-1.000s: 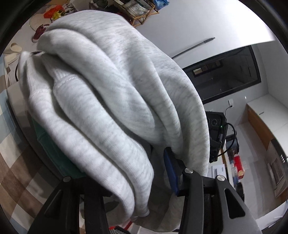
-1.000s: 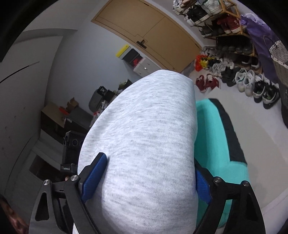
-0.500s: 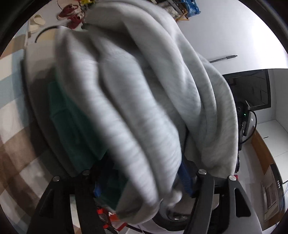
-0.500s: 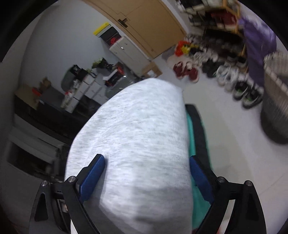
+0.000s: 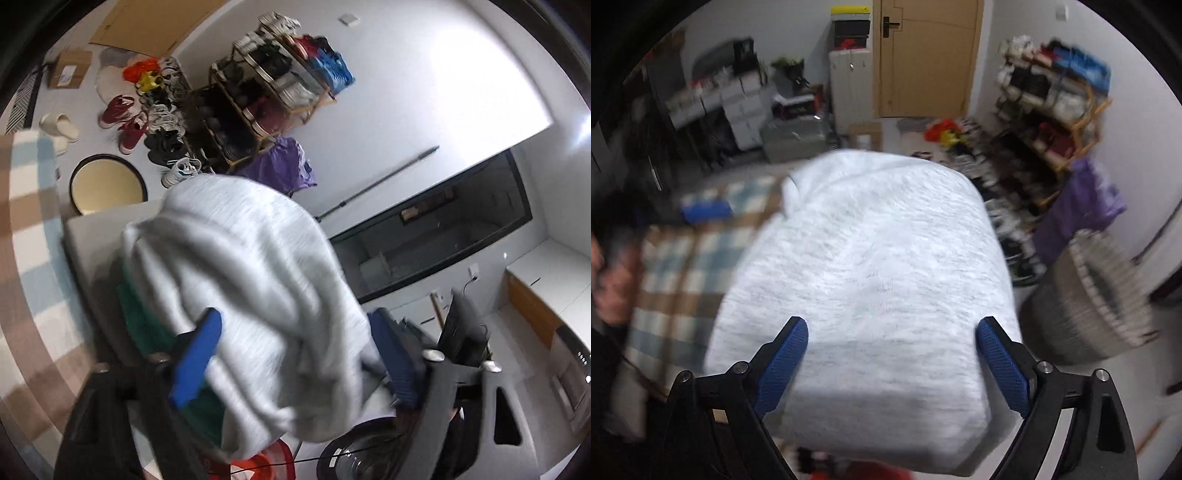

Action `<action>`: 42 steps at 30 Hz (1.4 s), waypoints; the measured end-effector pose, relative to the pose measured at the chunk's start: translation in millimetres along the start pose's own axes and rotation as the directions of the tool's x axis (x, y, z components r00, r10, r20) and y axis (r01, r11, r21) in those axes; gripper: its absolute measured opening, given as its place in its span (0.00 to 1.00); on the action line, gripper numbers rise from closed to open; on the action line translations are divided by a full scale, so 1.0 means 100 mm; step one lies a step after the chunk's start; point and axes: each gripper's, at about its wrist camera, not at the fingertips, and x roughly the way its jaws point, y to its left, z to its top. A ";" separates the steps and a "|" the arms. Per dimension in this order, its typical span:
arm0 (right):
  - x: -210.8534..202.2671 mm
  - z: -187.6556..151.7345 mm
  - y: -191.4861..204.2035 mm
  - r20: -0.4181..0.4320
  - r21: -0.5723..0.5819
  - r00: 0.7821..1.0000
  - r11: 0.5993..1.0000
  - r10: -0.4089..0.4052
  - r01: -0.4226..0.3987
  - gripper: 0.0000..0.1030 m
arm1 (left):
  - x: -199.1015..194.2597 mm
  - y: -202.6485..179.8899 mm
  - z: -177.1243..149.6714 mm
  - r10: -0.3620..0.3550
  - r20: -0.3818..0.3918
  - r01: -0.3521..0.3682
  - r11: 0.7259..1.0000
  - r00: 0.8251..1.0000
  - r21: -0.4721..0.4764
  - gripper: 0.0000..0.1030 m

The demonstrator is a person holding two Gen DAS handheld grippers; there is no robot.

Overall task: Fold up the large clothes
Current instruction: 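Lower the hoodie bundle onto the teal garment and open both tools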

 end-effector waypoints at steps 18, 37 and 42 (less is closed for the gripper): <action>0.01 -0.20 0.20 0.056 -0.003 0.997 0.999 0.051 -0.051 0.92 | 0.75 0.65 0.02 0.134 -0.166 -0.134 0.991 0.977 0.015 0.75; -0.56 -0.35 -0.15 0.401 0.347 0.915 0.915 0.056 -0.208 0.91 | -0.29 -0.16 -0.58 0.278 0.107 -0.293 0.940 0.955 0.173 0.76; -1.11 -0.75 0.16 0.576 0.411 0.814 0.886 -0.071 -0.213 0.93 | -0.53 -0.35 -0.95 0.342 0.304 -0.417 0.879 0.889 0.232 0.76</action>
